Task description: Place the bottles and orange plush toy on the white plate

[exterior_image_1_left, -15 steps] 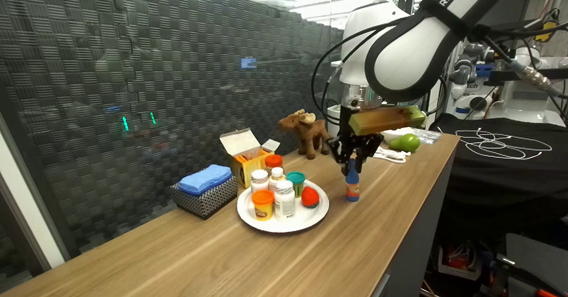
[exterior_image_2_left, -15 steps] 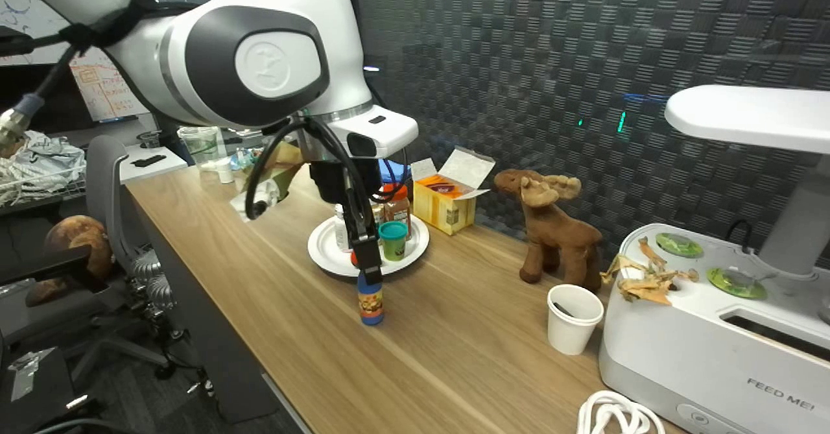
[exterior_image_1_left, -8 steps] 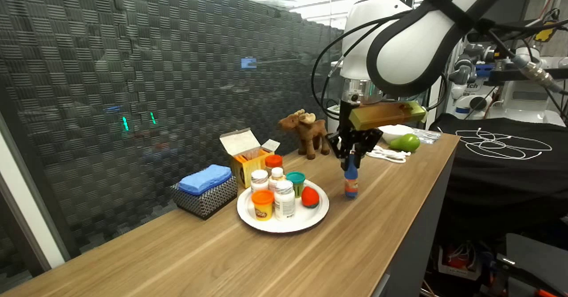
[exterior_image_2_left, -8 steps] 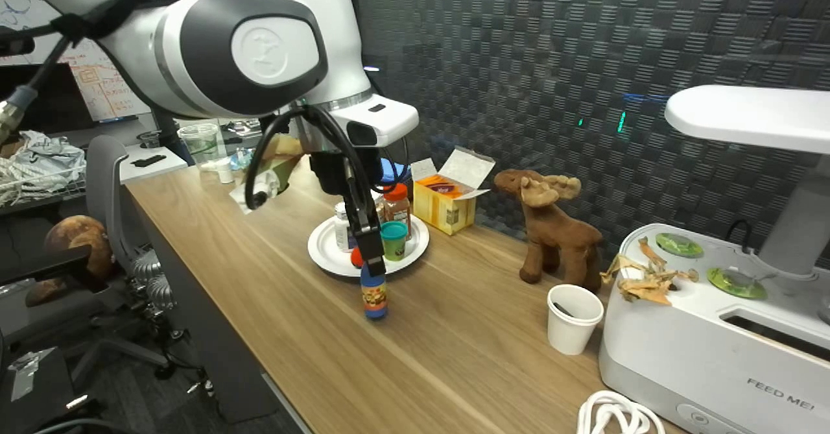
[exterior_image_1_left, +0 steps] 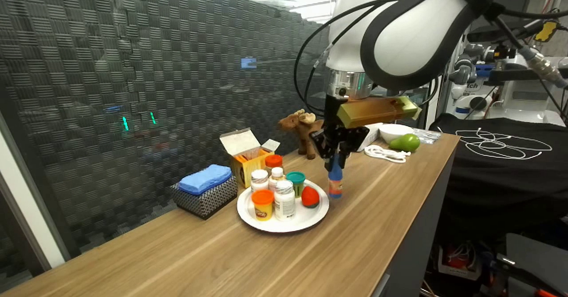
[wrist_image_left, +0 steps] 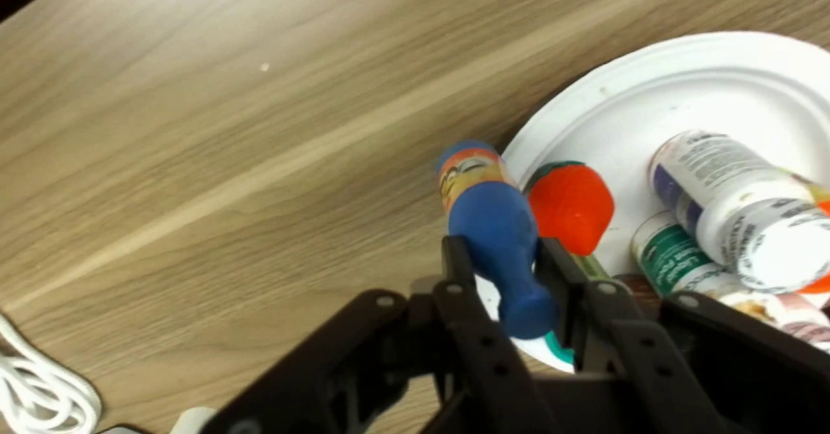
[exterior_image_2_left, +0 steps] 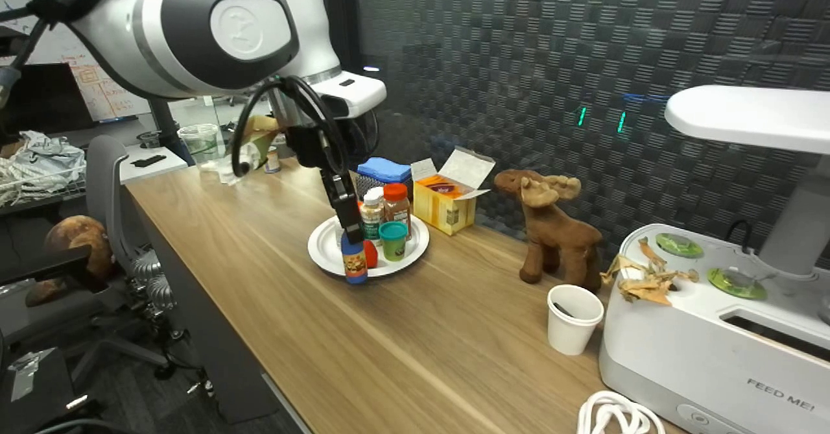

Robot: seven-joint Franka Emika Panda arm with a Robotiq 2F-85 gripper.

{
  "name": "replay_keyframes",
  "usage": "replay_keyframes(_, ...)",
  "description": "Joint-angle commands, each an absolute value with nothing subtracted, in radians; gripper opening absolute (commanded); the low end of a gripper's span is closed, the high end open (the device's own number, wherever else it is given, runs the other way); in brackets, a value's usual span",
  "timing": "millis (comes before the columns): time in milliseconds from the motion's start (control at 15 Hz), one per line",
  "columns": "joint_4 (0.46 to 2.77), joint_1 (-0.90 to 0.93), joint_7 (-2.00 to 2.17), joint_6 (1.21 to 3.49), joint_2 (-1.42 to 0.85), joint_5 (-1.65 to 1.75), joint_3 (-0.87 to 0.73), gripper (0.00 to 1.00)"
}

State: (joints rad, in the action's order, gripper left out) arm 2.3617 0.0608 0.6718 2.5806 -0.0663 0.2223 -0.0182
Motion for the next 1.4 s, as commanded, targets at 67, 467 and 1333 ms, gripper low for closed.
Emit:
replay_keyframes(67, 2.321, 0.095, 0.668, 2.572, -0.089, 0.197, 0.029, 0.15)
replay_keyframes(467, 2.251, 0.115, 0.638, 2.579, -0.155, 0.164, 0.047, 0.15)
replay_keyframes(1333, 2.165, 0.133, 0.651, 2.628, -0.264, 0.149, -0.006, 0.15)
